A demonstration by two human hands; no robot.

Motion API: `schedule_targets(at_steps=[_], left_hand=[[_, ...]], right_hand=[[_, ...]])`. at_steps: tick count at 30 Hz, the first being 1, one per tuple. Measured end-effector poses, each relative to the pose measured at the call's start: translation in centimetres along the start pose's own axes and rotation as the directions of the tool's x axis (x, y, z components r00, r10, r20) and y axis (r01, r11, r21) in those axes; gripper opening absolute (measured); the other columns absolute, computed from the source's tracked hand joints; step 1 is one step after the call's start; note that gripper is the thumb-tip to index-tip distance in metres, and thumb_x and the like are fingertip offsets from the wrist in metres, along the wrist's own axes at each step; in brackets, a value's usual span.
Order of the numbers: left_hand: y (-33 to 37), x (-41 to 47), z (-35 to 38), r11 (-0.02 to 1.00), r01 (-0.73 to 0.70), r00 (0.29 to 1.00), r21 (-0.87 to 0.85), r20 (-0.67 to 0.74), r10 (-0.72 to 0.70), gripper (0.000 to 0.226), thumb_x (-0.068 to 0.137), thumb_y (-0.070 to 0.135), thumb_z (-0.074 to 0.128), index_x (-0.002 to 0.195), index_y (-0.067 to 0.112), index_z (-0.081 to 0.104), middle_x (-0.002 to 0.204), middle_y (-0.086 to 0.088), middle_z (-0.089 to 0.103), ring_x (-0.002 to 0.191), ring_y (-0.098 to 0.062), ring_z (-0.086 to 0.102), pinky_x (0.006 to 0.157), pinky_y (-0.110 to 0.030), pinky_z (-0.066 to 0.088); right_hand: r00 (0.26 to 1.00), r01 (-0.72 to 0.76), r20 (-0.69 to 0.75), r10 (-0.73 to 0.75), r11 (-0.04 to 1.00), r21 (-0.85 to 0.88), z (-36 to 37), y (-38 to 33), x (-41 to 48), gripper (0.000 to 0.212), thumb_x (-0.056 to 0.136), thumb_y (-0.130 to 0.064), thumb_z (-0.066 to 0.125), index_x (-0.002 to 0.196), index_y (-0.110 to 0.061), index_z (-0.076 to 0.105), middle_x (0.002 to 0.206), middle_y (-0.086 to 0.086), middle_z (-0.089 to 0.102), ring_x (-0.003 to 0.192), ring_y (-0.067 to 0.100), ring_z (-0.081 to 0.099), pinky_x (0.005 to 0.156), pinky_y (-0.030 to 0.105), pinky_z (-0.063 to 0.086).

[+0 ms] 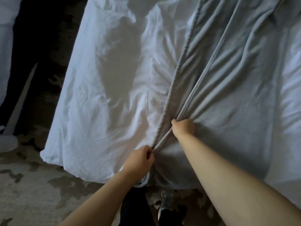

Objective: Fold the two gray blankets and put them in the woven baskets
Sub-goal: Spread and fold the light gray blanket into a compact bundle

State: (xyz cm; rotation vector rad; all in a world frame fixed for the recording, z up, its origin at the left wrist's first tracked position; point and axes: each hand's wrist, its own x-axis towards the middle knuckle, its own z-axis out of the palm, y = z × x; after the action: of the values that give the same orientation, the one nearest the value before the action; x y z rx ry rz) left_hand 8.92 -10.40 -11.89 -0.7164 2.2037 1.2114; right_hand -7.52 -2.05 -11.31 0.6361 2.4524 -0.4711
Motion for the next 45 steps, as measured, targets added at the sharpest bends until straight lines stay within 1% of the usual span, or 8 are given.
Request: schedule_targets(at_steps=[9,13,16,22,27,32,41,45], left_hand=[[1.9,0.7,-0.2,0.999,0.018,0.996,-0.036,-0.081,-0.021,0.014,0.092,0.025,0.052,0.085,0.016,0.061,0.085,-0.005,0.067,0.085,-0.026,0.061,0.063,-0.028,0.035],[1.2,1.7,-1.0,0.979,0.146,0.987,0.144,0.041,-0.154,0.019,0.089,0.020,0.050,0.090,0.012,0.067,0.097,-0.012,0.070,0.095,-0.031,0.062,0.073,-0.029,0.045],[1.8,2.4,-1.1,0.940,0.250,0.951,0.231,0.125,-0.283,0.021,0.087,0.021,0.051,0.094,0.012,0.068,0.101,-0.013,0.069,0.097,-0.032,0.062,0.074,-0.030,0.047],[8.4,5.9,-1.4,0.981,0.193,0.966,0.009,-0.177,-0.189,0.028,0.089,0.025,0.053,0.116,0.016,0.055,0.112,-0.013,0.065,0.106,-0.033,0.058,0.084,-0.032,0.045],[13.5,10.3,-1.9,0.984,0.167,0.955,0.054,-0.256,-0.148,0.030,0.093,0.028,0.052,0.121,0.022,0.061,0.117,-0.013,0.065,0.109,-0.032,0.059,0.085,-0.031,0.045],[15.2,14.2,-1.6,0.953,0.214,0.946,0.214,-0.288,-0.147,0.031,0.093,0.035,0.052,0.114,0.014,0.062,0.111,-0.017,0.064,0.105,-0.034,0.058,0.082,-0.032,0.044],[17.5,16.0,-1.2,0.910,0.405,0.854,-0.093,-0.316,-0.413,0.036,0.094,0.040,0.051,0.085,0.009,0.068,0.086,-0.017,0.068,0.088,-0.035,0.064,0.071,-0.031,0.045],[19.2,12.0,-1.7,0.893,0.300,0.873,-0.335,-0.280,-0.398,0.028,0.094,0.034,0.057,0.093,0.009,0.069,0.087,-0.016,0.069,0.083,-0.031,0.065,0.075,-0.035,0.054]], right_hand=[[0.855,0.447,-0.399,-0.331,0.860,0.244,-1.2,-3.4,-1.8,0.013,0.087,-0.014,0.050,0.093,-0.008,0.060,0.099,0.018,0.067,0.091,0.036,0.058,0.071,0.030,0.028],[0.835,0.523,0.166,-0.525,0.850,0.060,1.0,-3.6,-0.5,0.024,0.096,-0.017,0.045,0.105,0.001,0.057,0.112,0.023,0.060,0.106,0.036,0.056,0.086,0.034,0.039],[0.732,0.565,0.466,-0.497,0.825,-0.008,0.0,-3.1,2.2,0.031,0.100,-0.028,0.041,0.076,-0.012,0.054,0.083,0.010,0.057,0.092,0.031,0.057,0.075,0.033,0.041],[0.859,0.459,0.155,-0.487,0.869,0.185,-6.6,1.3,10.5,0.026,0.093,-0.018,0.050,0.102,-0.005,0.071,0.094,0.019,0.069,0.089,0.033,0.061,0.085,0.042,0.049],[0.989,0.142,0.011,-0.147,0.972,0.188,-14.2,12.4,20.1,0.025,0.091,-0.007,0.054,0.108,0.005,0.067,0.093,0.016,0.063,0.088,0.021,0.053,0.075,0.033,0.043],[0.955,-0.069,-0.276,0.112,0.984,0.163,-19.6,19.1,25.6,0.030,0.087,-0.020,0.062,0.107,0.002,0.067,0.109,0.030,0.065,0.101,0.044,0.060,0.082,0.042,0.048],[0.975,-0.220,0.176,0.137,0.712,0.667,-22.1,18.2,27.9,0.053,0.082,-0.045,0.067,0.116,-0.005,0.067,0.114,0.015,0.068,0.104,0.032,0.065,0.096,0.048,0.051],[0.836,-0.427,0.549,-0.022,0.602,0.674,-23.4,16.2,23.3,0.031,0.091,-0.034,0.060,0.108,-0.009,0.067,0.080,0.010,0.075,0.065,0.022,0.072,0.062,0.035,0.061]])
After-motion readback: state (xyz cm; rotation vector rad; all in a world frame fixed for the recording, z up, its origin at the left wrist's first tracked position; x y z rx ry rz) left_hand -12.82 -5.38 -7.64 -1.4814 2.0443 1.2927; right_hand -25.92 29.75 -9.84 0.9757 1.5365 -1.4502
